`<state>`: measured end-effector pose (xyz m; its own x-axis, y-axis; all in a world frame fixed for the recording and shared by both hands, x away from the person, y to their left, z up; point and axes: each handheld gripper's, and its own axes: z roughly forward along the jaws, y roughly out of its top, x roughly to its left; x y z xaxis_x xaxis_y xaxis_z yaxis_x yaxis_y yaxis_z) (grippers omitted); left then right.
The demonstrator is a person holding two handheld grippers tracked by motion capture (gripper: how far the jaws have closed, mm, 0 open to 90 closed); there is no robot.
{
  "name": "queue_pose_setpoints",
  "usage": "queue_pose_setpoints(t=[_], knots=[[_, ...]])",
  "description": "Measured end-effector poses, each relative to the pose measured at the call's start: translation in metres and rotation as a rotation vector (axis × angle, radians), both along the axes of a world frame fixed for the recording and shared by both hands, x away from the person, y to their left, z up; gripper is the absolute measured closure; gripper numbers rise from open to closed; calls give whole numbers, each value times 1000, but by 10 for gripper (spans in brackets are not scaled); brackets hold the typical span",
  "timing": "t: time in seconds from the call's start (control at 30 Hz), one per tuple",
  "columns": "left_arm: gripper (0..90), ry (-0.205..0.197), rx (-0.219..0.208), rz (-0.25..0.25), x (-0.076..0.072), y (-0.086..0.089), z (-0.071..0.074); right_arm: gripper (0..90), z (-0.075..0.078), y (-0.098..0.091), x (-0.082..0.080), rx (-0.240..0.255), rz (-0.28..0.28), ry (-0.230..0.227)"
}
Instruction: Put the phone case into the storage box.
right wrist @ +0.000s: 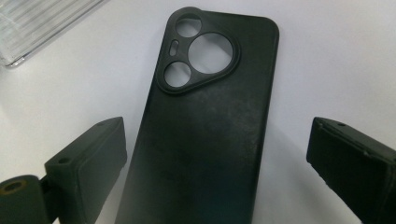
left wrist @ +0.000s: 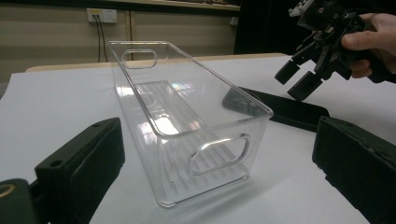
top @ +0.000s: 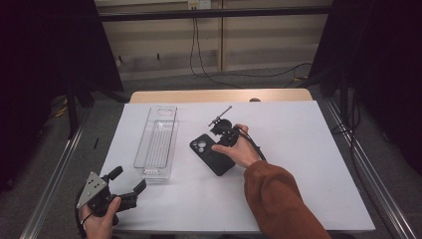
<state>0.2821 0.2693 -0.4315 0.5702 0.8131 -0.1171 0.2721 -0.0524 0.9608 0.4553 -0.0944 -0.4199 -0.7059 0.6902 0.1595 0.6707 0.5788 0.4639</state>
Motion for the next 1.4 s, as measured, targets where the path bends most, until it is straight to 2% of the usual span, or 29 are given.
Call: queue_pose_setpoints(t=[0.2,0.33,0.6,0.67,0.73,0.8,0.93,1.03,1.1,1.4], knots=[[24,1,0,-3,0,0,0,59,-6,4,2,-41,5,47],[24,1,-1,-3,0,0,0,59,-8,8,3,-61,11,52],[24,3,-4,-2,0,0,0,51,-17,15,3,-69,21,67],[24,2,-3,-3,0,0,0,42,-21,19,3,-87,6,54],[24,1,-3,-4,0,0,0,1,-22,21,2,-88,20,61],[24,3,-4,-3,0,0,0,0,-23,22,2,-101,28,53],[24,1,0,-6,0,0,0,0,-24,26,-1,-118,7,40],[24,3,-3,-8,0,0,0,0,-26,28,-3,-149,20,9],[24,2,0,-9,0,0,0,0,-27,30,-4,-163,12,4],[24,5,2,-7,0,0,-1,0,-27,31,-4,-173,7,-3]])
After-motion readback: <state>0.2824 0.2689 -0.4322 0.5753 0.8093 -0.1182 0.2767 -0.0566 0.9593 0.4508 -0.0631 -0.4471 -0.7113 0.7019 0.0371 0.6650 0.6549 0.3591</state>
